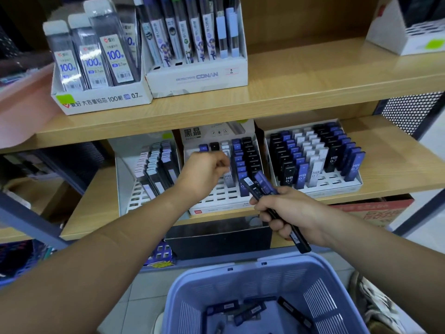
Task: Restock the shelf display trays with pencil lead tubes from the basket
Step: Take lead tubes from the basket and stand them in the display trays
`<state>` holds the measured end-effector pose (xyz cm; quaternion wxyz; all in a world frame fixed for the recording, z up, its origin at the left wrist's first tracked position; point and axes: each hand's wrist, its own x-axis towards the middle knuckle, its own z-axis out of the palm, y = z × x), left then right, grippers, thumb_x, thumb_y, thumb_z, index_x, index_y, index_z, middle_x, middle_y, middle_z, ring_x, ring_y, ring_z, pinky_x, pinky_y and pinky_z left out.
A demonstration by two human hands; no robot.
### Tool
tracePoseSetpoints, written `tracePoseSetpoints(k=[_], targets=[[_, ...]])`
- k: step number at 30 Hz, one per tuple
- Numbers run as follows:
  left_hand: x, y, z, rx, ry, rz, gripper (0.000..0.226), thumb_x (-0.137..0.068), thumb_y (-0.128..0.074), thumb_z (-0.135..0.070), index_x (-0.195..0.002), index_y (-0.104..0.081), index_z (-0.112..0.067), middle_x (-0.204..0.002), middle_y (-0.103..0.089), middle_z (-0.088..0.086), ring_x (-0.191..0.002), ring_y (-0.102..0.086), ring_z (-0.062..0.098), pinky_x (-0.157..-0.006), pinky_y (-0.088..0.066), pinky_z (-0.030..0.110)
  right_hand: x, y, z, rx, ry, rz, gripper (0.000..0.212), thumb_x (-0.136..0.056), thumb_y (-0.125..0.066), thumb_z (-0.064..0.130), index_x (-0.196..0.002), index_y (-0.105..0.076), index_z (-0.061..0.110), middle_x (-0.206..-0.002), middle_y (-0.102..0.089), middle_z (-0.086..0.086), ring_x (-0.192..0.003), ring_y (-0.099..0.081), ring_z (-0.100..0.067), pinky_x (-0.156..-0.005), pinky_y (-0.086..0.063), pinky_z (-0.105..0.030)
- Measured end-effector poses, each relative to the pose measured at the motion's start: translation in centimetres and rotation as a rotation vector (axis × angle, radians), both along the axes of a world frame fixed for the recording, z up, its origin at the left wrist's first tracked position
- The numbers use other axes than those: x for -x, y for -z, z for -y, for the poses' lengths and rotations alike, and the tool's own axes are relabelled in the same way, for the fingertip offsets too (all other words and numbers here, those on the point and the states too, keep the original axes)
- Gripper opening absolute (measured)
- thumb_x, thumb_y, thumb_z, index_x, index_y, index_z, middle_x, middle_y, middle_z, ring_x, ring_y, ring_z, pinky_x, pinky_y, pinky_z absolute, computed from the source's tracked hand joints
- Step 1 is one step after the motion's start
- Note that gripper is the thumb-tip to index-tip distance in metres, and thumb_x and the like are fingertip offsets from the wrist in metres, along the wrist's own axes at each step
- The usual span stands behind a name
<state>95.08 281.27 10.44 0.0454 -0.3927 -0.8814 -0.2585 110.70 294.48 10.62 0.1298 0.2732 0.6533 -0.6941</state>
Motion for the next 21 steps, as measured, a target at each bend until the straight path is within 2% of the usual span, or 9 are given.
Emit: tracePoseSetpoints(k=[4,7,8,9,10,12,13,16,21], targets=[[0.0,0.0,-0.5,0.053,0.011,-0.080,0.021,-0.093,-0.058,-0.010,-0.109,-0.071,-0.008,-0.113,-0.068,0.006,-0.105,-0.062,0.020,-0.091,-0.041,0.021,-0.2,-0.2,-0.3,0.086,0.006,-0.018,0.014,-0.093,-0.055,0.010,-0.106,-0.061,0.011,-0.058,-0.046,0.001,-0.044,-0.033,-0.009,-0.036,-0.021,-0.017],[-0.3,-0.6,-0.6,0.046,0.000,-0.121,0.022,-0.094,-0.055,-0.011,-0.110,-0.071,-0.011,-0.110,-0.066,0.007,-0.098,-0.061,0.020,-0.086,-0.042,0.022,-0.2,-0.4,-0.4,0.111,0.002,-0.047,0.011,-0.093,-0.055,0.010,-0.102,-0.061,0.012,-0.059,-0.046,0.001,-0.044,-0.034,-0.009,-0.037,-0.021,-0.018],[-0.8,-1.1,-0.6,0.003,-0.014,-0.078,0.022,-0.094,-0.055,-0.014,-0.110,-0.071,-0.013,-0.106,-0.067,0.005,-0.091,-0.061,0.015,-0.082,-0.043,0.020,-0.1,-0.4,-0.4,0.111,-0.001,-0.057,0.011,-0.093,-0.055,0.010,-0.101,-0.062,0.013,-0.059,-0.046,0.001,-0.044,-0.034,-0.009,-0.037,-0.021,-0.017],[-1.4,-1.8,-0.6,-0.059,-0.026,0.052,0.021,-0.095,-0.056,-0.016,-0.109,-0.071,-0.015,-0.102,-0.067,0.002,-0.083,-0.060,0.011,-0.077,-0.045,0.018,-0.1,-0.5,-0.3,0.111,-0.006,-0.065,0.011,-0.093,-0.056,0.010,-0.101,-0.062,0.013,-0.059,-0.046,0.001,-0.045,-0.034,-0.009,-0.037,-0.021,-0.017],[-1.9,-2.5,-0.6,-0.137,-0.010,0.284,0.020,-0.095,-0.056,-0.017,-0.108,-0.070,-0.016,-0.101,-0.069,0.002,-0.078,-0.061,0.008,-0.074,-0.048,0.017,0.0,-0.6,-0.3,0.112,-0.012,-0.069,0.012,-0.093,-0.056,0.010,-0.102,-0.063,0.013,-0.059,-0.046,0.001,-0.045,-0.034,-0.009,-0.037,-0.021,-0.017],[-2.9,-3.9,-0.4,-0.220,0.098,0.784,0.018,-0.093,-0.060,-0.015,-0.108,-0.070,-0.015,-0.104,-0.071,0.005,-0.084,-0.067,0.010,-0.072,-0.055,0.020,0.0,-0.7,-0.1,0.127,-0.020,-0.077,0.014,-0.092,-0.057,0.010,-0.104,-0.064,0.012,-0.061,-0.047,0.001,-0.045,-0.035,-0.008,-0.037,-0.021,-0.017],[-3.1,-4.3,-0.1,-0.197,0.151,0.865,0.019,-0.089,-0.064,-0.012,-0.107,-0.070,-0.014,-0.107,-0.071,0.007,-0.089,-0.068,0.011,-0.072,-0.056,0.021,0.1,-0.8,0.0,0.136,-0.018,-0.081,0.017,-0.091,-0.058,0.009,-0.107,-0.064,0.011,-0.062,-0.049,0.000,-0.045,-0.036,-0.008,-0.037,-0.021,-0.016],[-2.9,-4.5,0.7,-0.147,0.163,0.836,0.026,-0.079,-0.072,-0.003,-0.104,-0.071,-0.011,-0.106,-0.070,0.013,-0.089,-0.069,0.014,-0.073,-0.056,0.022,0.2,-1.0,0.2,0.143,0.030,-0.117,0.025,-0.088,-0.062,0.003,-0.112,-0.059,0.007,-0.070,-0.061,-0.004,-0.046,-0.041,-0.009,-0.035,-0.022,-0.016],[-2.2,-4.3,1.9,-0.213,0.014,0.849,0.016,-0.080,-0.071,-0.019,-0.088,-0.073,-0.005,-0.073,-0.071,0.010,-0.059,-0.065,0.010,-0.057,-0.054,0.018,0.4,-1.8,-0.5,0.078,0.121,-0.171,0.020,-0.094,-0.062,0.018,-0.112,-0.061,0.008,-0.088,-0.076,-0.009,-0.046,-0.045,-0.009,-0.036,-0.026,-0.016]])
